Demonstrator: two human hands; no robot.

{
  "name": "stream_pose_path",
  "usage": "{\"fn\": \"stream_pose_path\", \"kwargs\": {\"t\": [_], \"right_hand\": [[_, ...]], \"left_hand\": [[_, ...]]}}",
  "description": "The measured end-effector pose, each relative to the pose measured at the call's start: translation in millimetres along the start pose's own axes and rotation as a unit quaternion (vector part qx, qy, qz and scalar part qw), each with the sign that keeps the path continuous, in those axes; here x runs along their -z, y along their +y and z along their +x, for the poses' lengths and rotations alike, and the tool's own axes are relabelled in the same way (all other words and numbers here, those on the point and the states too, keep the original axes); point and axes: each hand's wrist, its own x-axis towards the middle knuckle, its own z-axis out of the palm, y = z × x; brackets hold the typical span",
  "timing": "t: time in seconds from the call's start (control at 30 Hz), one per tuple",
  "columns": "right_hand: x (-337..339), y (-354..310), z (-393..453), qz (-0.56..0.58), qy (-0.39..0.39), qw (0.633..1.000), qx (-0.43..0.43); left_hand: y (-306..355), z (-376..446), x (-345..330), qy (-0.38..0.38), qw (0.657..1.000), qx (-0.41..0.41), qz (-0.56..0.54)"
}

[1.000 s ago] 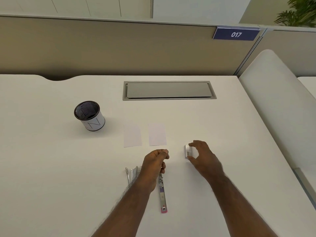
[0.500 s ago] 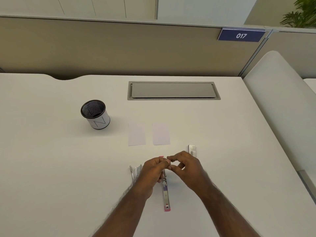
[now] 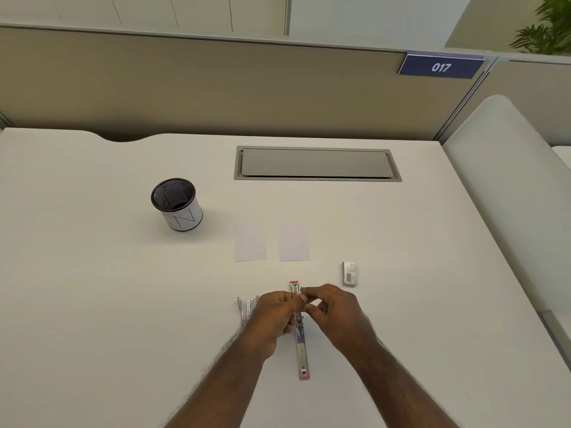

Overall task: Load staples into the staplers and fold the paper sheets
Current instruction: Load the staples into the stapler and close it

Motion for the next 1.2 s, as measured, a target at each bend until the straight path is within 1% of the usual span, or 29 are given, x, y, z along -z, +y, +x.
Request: {"fn": "stream_pose_path", "kwargs": {"t": [0.27,0.37,0.5,0.57,0.7,0.8,1.03,1.2], "right_hand": [[-2,5,3,-0.019,-0.039,0.999,-0.021],[-4,10,6,-0.001,-0.029,0.999,-0.043],[-7,19,8,0.026,-0.017,0.997,-0.068],[-10,21,10,0.031,-0.025,0.996,-0.074],[-15,19,17,0.025,-0.045,0.997,-0.063],[-20,16,24,0.010,-0.062,0.996,-0.063],[-28,22,31,-0.023,-0.085,0.994,-0.062],[-30,26,30,-0.054,-0.086,0.994,-0.048]], "left_hand": [[-4,0,7,-0.004,0.999,0.038,-0.019],[-1,-1,8,0.023,0.999,0.026,-0.016],[-2,0,11,0.126,0.988,-0.037,0.076],[-9,-1,12,0.149,0.981,-0.049,0.117],[-32,-7,6,0.108,0.968,-0.060,0.219],[-40,-9,-1,0.111,0.948,-0.080,0.287],[-44,-10,-6,0.156,0.930,-0.129,0.308],[-44,-8,-6,0.161,0.921,-0.147,0.323]]}}
